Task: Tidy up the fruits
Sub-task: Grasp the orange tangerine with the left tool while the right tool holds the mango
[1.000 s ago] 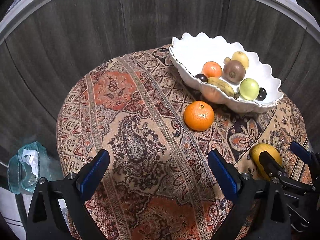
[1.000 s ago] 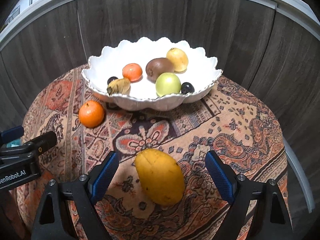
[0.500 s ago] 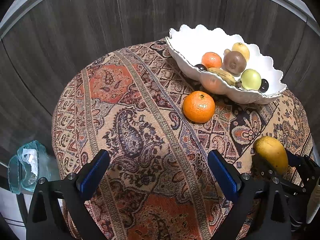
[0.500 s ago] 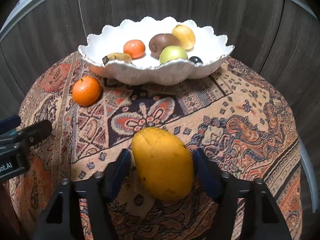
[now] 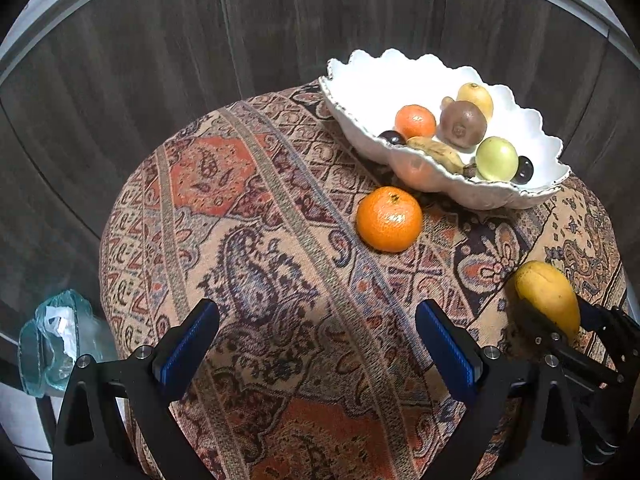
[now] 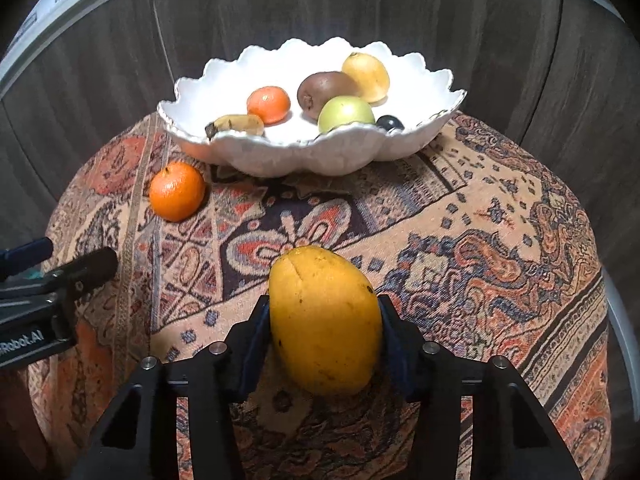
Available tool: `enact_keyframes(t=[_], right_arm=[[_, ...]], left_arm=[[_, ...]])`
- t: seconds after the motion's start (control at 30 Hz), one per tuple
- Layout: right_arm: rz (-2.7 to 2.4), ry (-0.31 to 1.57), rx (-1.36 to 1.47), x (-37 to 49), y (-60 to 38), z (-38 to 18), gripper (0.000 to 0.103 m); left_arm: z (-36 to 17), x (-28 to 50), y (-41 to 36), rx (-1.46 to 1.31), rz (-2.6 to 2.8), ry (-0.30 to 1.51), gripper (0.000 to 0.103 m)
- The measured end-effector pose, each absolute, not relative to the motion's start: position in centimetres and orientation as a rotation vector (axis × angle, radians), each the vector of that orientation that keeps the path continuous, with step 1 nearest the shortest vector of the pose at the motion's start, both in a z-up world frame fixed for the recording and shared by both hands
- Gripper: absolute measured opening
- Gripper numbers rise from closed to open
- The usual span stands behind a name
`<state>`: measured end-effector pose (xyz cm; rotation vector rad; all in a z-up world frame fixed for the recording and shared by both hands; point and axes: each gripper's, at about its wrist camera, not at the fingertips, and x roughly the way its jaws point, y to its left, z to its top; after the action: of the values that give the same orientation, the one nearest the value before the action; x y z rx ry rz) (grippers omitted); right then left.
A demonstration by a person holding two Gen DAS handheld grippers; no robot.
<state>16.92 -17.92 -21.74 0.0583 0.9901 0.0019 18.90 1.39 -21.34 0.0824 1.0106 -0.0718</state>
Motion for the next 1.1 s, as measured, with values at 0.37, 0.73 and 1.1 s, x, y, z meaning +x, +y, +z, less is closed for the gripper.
enact_keyframes(t=[0.37,0.73,1.1], right_arm=[[-0.037,0.918,0.093,17.4,-19.1,-18.8,0.051],[-0.120,0.919,0.113,18.6,-20.1,-18.3,0.051],[-0.131,0.940,0.127,19.3,-20.3,-19.3,0.051]], left_arm=[[-20.9,21.5,-0.9,0.098,-0.147,0.995,0.100],[-22.3,23.9,-2.7,0.143,-0.201,0.986,0.097],[-23.4,25.2,-3.5,0.158,-0.231,0.984,0.077]])
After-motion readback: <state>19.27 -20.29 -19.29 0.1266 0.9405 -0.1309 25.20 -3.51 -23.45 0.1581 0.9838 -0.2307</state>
